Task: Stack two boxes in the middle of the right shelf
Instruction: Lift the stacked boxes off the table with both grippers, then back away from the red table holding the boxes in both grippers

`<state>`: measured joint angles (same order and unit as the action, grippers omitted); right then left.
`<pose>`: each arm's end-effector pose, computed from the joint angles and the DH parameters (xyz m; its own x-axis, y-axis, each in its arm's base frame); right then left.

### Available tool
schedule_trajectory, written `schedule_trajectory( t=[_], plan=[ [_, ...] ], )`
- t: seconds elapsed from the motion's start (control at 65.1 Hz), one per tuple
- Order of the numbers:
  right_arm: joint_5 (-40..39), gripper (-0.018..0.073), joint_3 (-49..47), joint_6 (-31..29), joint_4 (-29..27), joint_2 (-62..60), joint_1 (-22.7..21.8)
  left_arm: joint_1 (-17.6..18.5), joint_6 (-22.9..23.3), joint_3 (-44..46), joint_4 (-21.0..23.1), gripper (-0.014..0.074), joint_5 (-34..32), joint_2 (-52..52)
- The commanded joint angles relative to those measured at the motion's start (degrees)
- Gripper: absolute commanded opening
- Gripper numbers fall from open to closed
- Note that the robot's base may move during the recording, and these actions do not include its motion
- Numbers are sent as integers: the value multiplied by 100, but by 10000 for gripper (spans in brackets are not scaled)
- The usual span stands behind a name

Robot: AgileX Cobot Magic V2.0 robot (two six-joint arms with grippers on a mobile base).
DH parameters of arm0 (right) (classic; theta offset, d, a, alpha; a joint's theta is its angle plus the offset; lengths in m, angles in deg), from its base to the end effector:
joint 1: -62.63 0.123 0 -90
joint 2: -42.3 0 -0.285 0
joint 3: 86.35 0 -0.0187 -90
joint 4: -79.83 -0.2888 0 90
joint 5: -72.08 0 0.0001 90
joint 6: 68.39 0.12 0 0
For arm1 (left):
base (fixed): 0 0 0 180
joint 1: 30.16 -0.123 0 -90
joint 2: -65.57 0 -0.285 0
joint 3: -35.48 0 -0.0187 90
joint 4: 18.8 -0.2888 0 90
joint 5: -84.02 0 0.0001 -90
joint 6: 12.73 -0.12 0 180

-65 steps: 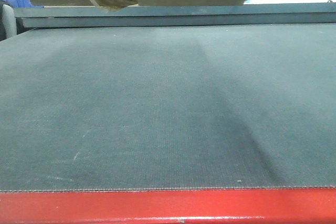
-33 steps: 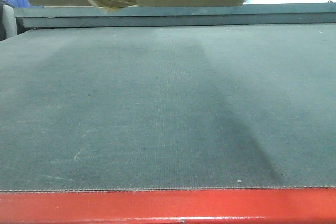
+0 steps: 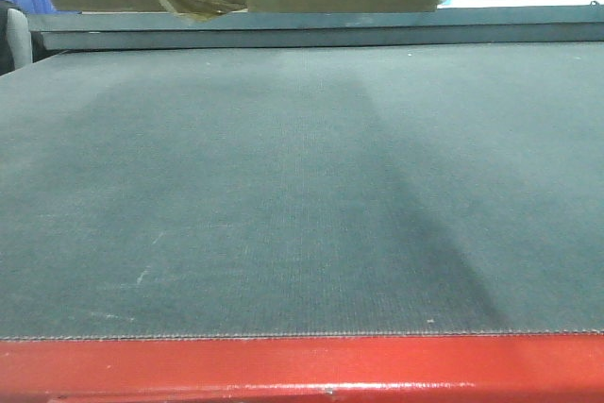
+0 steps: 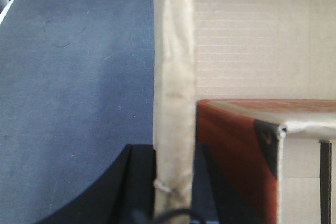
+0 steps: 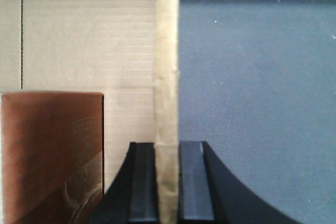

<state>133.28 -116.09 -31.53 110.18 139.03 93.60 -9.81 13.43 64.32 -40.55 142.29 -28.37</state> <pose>0.3536 0.1502 0.4751 -0.5064 0.0726 -0.8592 0.0363 0.9974 0.0629 0.3608 -0.0935 0.4864 -0.4932 -0.0672 -0.8673 -0.0454 0.9976 -0.0515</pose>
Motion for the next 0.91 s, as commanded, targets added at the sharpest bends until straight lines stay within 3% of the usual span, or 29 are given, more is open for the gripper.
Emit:
schedule_trajectory(
  t=[0.0, 0.891],
  plan=[
    [-295, -154, -37, 12, 209, -30, 13, -20, 0, 89, 18, -111, -235, 28],
    [-295, -154, -37, 12, 209, -30, 13, -20, 0, 89, 18, -111, -235, 28]
  ],
)
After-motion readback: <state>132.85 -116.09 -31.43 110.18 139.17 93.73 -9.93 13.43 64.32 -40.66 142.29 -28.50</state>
